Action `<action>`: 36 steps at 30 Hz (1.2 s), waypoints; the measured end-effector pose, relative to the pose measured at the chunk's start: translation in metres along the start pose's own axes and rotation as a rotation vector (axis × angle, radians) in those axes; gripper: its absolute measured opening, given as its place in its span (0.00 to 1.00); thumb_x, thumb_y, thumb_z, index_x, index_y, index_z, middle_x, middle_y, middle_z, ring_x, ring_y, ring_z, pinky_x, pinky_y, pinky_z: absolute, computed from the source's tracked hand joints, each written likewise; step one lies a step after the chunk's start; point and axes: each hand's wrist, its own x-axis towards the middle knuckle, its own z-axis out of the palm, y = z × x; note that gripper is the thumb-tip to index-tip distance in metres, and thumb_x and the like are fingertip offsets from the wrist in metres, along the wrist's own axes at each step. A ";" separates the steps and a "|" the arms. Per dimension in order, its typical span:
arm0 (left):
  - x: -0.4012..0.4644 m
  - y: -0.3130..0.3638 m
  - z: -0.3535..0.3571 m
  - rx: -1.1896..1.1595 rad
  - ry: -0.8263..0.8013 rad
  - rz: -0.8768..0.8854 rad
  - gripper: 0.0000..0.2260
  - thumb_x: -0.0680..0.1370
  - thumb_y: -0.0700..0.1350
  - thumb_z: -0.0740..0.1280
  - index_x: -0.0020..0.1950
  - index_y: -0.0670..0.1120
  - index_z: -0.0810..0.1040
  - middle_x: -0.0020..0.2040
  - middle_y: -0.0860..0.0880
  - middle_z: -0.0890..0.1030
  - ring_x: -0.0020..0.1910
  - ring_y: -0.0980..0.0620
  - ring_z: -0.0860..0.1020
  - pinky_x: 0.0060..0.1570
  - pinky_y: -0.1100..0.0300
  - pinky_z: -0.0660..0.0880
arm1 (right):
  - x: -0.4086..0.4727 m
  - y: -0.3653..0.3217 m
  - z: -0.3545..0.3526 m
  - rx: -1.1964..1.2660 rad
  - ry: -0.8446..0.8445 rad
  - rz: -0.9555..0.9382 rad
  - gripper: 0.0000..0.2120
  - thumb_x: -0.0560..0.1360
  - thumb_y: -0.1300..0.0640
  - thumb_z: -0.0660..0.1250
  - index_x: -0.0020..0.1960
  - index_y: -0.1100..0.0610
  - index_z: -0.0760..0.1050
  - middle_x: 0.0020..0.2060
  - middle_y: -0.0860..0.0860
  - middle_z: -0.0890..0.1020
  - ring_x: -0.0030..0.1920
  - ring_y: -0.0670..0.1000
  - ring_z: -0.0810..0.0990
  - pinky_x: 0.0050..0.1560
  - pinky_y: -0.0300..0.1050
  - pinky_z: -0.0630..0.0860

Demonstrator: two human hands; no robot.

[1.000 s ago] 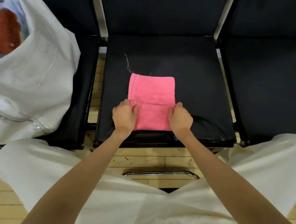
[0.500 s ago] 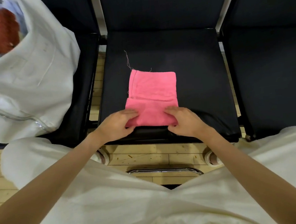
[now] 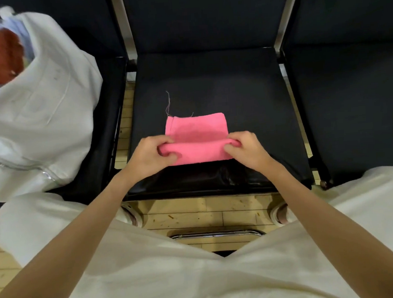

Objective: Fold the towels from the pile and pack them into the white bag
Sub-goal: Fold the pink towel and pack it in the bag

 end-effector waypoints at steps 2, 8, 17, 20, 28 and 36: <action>0.004 0.006 -0.003 -0.174 0.085 -0.079 0.09 0.70 0.37 0.71 0.45 0.50 0.78 0.40 0.57 0.79 0.38 0.66 0.77 0.37 0.73 0.71 | 0.002 -0.002 -0.004 0.193 0.073 0.051 0.11 0.67 0.58 0.62 0.30 0.63 0.65 0.28 0.51 0.66 0.31 0.46 0.64 0.32 0.41 0.61; 0.034 0.004 0.009 -0.496 0.357 -0.476 0.13 0.77 0.40 0.66 0.61 0.43 0.73 0.55 0.50 0.77 0.52 0.56 0.76 0.48 0.64 0.75 | 0.031 -0.008 -0.001 0.636 0.205 0.393 0.06 0.74 0.55 0.66 0.49 0.56 0.77 0.46 0.48 0.80 0.49 0.45 0.77 0.51 0.41 0.75; 0.054 -0.009 0.027 -0.373 0.283 -0.594 0.26 0.74 0.36 0.70 0.70 0.42 0.65 0.59 0.47 0.75 0.54 0.54 0.73 0.52 0.61 0.72 | 0.060 0.004 0.019 0.389 0.194 0.412 0.24 0.72 0.64 0.68 0.66 0.61 0.68 0.56 0.54 0.78 0.54 0.49 0.76 0.52 0.38 0.72; 0.052 -0.013 0.034 -0.166 0.296 -0.545 0.22 0.75 0.38 0.69 0.67 0.40 0.67 0.56 0.46 0.77 0.52 0.52 0.75 0.47 0.61 0.72 | 0.066 0.013 0.026 0.179 0.195 0.346 0.23 0.72 0.59 0.71 0.65 0.63 0.71 0.56 0.56 0.80 0.56 0.53 0.78 0.51 0.39 0.72; 0.048 -0.017 0.043 0.283 0.187 -0.636 0.23 0.74 0.58 0.69 0.51 0.38 0.79 0.60 0.38 0.71 0.61 0.39 0.69 0.59 0.49 0.70 | 0.066 0.027 0.036 -0.194 0.079 0.396 0.21 0.72 0.44 0.68 0.47 0.64 0.77 0.50 0.61 0.79 0.56 0.60 0.74 0.59 0.50 0.67; 0.029 0.000 0.018 -0.208 0.362 -0.587 0.12 0.71 0.44 0.74 0.50 0.40 0.78 0.45 0.48 0.79 0.45 0.51 0.77 0.44 0.57 0.75 | 0.048 -0.026 0.012 0.158 0.245 0.260 0.13 0.68 0.68 0.70 0.41 0.55 0.69 0.35 0.46 0.74 0.37 0.44 0.73 0.32 0.28 0.67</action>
